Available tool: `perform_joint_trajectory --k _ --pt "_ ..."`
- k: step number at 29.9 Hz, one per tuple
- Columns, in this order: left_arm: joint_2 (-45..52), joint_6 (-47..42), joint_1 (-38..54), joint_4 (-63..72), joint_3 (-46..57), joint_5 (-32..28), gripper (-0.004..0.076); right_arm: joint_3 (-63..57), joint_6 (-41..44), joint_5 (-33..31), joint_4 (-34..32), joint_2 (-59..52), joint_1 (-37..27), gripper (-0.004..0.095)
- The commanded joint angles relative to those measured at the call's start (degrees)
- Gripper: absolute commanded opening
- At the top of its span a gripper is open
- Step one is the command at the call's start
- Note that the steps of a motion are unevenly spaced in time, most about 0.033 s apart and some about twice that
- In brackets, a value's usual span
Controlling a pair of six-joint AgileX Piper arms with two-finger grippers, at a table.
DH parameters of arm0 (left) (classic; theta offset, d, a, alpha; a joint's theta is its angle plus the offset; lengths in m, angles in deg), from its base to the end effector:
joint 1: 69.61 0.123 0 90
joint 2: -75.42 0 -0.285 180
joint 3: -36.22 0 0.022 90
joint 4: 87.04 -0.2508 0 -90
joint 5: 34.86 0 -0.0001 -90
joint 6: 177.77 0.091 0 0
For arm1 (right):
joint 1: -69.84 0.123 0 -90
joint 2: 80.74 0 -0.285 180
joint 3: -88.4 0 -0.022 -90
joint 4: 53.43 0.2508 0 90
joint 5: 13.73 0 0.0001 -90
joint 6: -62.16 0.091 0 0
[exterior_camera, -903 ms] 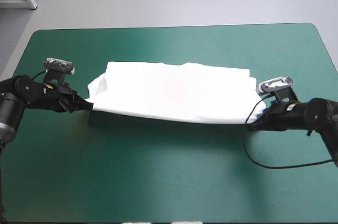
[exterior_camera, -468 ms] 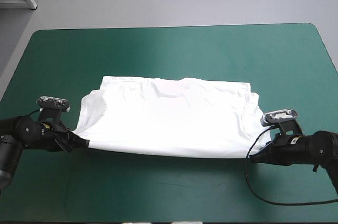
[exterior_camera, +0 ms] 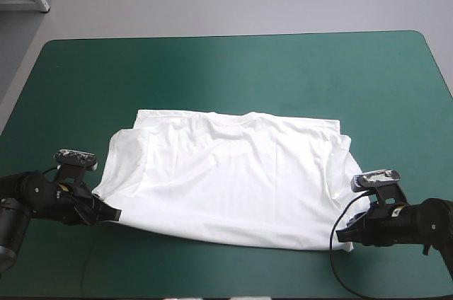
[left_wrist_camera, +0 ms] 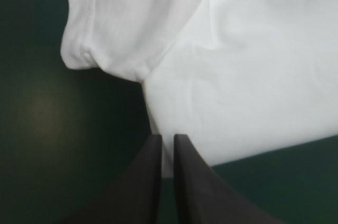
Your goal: Fold the cloth
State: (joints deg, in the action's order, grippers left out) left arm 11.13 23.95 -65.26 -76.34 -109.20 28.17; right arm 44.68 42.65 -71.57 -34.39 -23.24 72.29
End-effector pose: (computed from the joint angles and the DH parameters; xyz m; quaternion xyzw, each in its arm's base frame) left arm 0.1566 -0.0032 0.2777 0.1201 0.9763 -0.0511 0.1726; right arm 0.1292 0.0307 0.2553 -0.1247 0.9637 0.1254 0.2000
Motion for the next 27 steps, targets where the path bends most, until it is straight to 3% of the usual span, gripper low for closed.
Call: perform_joint_trajectory --k 1,3,6,12,18,27 --pt "0.76 1.28 -0.05 2.9 -1.35 -0.07 0.0219 1.21 0.06 1.97 0.91 -1.27 -0.42 0.047" --pt "0.86 1.28 -0.05 3.66 -1.35 -0.17 0.036 1.45 0.06 2.99 0.91 -1.94 -0.42 0.0525" --pt "1.21 0.38 -0.05 5.54 -1.88 -4.6 0.0461 3.58 0.74 5.68 0.57 -2.84 -0.42 0.0501" --pt "0.55 -6.88 0.06 5.32 -4.44 -17.26 0.0458 12.05 2.42 10.19 0.28 -3.19 -0.42 0.0459" --pt "-7.35 -10.21 0.06 4.45 -4.8 -19.16 0.0453 15.64 2.42 10.49 0.42 -3.19 -0.42 0.0442" --pt "-19.2 -13.43 0.06 5.2 -4.8 -29.44 0.0426 15.64 2.18 8.45 0.53 -3.19 -0.42 0.044"
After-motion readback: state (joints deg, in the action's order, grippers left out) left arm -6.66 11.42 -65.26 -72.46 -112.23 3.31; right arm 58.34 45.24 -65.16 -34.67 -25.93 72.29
